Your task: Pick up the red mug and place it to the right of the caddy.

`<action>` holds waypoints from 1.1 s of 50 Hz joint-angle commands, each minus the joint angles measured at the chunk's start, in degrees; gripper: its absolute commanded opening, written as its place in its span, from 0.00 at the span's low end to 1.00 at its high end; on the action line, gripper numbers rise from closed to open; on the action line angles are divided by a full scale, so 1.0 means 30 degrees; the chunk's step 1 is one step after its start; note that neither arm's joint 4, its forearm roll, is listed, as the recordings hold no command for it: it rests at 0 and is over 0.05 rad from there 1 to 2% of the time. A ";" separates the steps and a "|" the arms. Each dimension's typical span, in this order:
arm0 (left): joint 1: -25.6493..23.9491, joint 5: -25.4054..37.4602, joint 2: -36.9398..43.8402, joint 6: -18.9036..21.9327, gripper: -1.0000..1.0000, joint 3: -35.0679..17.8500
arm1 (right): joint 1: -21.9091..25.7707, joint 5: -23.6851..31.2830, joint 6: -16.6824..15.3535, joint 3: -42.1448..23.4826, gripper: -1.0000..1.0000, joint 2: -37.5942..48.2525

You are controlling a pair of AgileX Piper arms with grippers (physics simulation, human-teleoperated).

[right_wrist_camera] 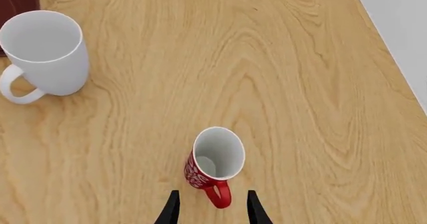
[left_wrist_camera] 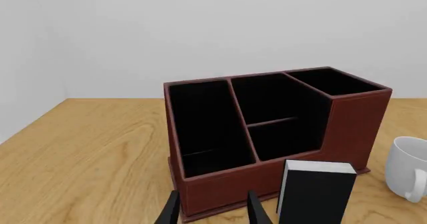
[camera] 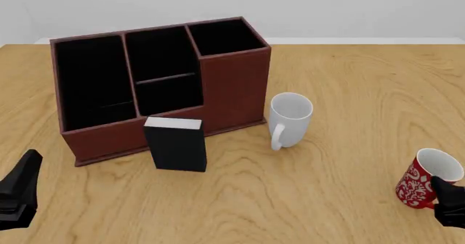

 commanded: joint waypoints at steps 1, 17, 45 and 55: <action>0.0000 0.0000 0.0000 0.0000 1.00 0.0000 | -0.0065 -0.0732 -0.0458 0.0339 1.00 0.0758; 0.0000 0.0000 0.0000 0.0000 1.00 0.0000 | -0.0380 -0.1669 -0.1294 0.0406 1.00 0.1888; 0.0000 0.0000 0.0000 0.0000 1.00 0.0000 | -0.0687 -0.4531 -0.1623 0.2017 1.00 0.4142; 0.0000 0.0000 0.0000 0.0000 1.00 0.0000 | -0.0846 -0.5295 -0.1703 0.2419 1.00 0.4779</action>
